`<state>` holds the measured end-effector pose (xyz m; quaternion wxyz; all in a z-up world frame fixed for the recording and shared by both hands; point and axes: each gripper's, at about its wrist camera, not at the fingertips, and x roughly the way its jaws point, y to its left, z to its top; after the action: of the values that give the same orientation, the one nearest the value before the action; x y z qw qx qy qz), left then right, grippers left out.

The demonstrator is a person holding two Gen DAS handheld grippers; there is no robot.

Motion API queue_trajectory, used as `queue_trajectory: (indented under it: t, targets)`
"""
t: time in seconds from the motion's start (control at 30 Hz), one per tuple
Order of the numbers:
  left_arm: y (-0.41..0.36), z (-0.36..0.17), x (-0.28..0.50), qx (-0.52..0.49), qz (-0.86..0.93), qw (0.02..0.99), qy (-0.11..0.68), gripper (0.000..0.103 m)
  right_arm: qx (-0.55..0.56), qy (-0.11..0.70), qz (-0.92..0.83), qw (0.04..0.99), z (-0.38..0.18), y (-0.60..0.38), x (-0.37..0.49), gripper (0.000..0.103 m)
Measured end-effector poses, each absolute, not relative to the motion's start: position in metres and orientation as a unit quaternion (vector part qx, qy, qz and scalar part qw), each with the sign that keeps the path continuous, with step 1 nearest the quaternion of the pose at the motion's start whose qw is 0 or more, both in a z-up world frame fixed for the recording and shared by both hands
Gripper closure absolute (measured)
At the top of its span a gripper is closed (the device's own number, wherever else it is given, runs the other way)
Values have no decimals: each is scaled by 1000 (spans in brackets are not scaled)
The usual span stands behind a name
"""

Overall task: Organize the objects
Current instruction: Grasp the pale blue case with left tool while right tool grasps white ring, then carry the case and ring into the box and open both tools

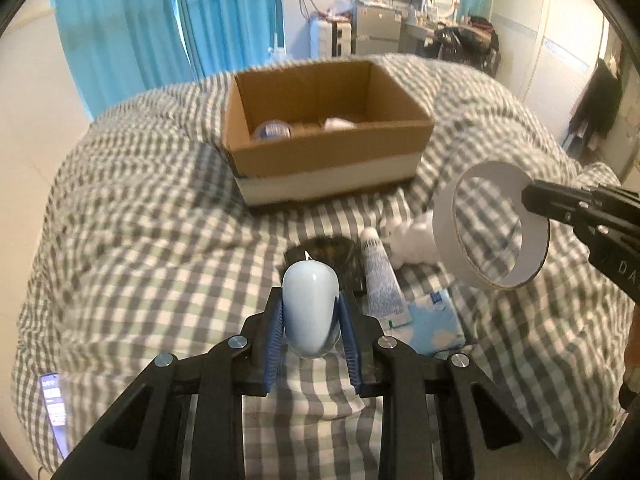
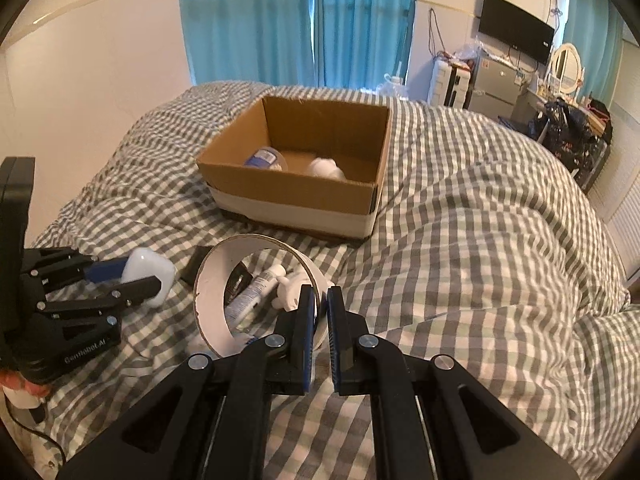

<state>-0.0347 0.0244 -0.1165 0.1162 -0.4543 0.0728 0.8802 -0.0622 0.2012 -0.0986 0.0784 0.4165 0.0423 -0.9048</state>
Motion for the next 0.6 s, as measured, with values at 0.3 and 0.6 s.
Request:
queue_trajectory:
  t: [0.3,0.6]
  targets:
    - [19,-78,-46,-421,898,112,70,76,385,59,-917,83,-66,194,-59,97]
    - [25,-41,-94,-383,914,113,74,76,359,78,-926,83,-36,191,-100,97]
